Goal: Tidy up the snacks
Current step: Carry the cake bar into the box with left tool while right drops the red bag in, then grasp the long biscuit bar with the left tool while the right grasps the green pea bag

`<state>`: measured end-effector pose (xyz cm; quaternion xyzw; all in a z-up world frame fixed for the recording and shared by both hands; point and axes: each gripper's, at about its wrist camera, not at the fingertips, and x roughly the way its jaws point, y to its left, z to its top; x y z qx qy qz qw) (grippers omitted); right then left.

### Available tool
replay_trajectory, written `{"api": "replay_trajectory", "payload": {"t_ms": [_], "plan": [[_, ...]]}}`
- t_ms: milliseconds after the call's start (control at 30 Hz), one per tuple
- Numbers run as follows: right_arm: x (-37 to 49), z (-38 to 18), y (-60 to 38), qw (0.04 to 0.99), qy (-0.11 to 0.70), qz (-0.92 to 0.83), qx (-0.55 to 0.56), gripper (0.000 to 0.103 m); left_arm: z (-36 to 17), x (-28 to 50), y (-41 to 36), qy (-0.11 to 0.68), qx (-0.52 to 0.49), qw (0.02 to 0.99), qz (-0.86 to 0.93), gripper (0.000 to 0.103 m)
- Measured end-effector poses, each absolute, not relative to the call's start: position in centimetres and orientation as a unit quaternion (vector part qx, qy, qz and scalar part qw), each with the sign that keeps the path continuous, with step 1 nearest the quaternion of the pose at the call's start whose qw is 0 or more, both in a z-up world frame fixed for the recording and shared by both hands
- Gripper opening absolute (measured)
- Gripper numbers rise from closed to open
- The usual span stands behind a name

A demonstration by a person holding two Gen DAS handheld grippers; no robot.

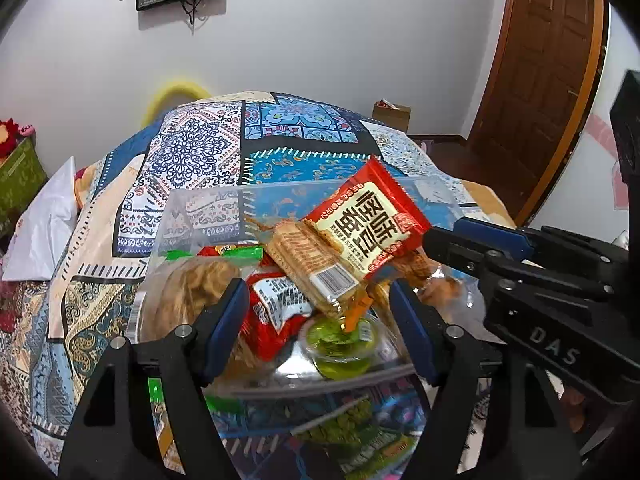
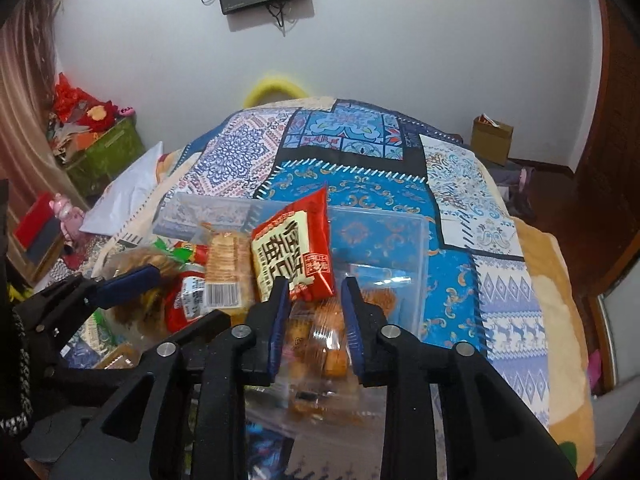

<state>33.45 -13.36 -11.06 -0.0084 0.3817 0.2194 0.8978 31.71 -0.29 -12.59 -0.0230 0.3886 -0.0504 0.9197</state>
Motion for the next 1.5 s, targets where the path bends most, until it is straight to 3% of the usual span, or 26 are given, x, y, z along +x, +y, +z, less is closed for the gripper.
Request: {"api": "replay_trajectory", "payload": {"t_ms": [100,267,767,867,1500], "plan": [[32.5,-10.4,-14.0,0.898,0.378,0.226,0.001,0.028,-11.7,30.8,-0.1,0.384,-0.023,0.922,-0.050,0.072],[30.6,-8.8,-14.6,0.904,0.358,0.232,0.009,0.041,-9.6,28.4,0.3,0.367,-0.020,0.929,-0.049,0.072],[24.2,-7.5,-14.2,0.908,0.327,0.263,-0.018,0.051,-5.6,20.8,5.8,0.343,-0.055,0.938,-0.012,0.074],[23.7,-8.1,-13.9,0.904,0.333,0.269,-0.019,0.052,-6.4,19.5,7.2,0.350,-0.052,0.935,0.006,0.082],[24.5,-16.3,-9.4,0.852,0.436,0.287,-0.046,0.053,-17.8,21.1,12.4,0.467,-0.088,0.879,0.026,0.082]]}}
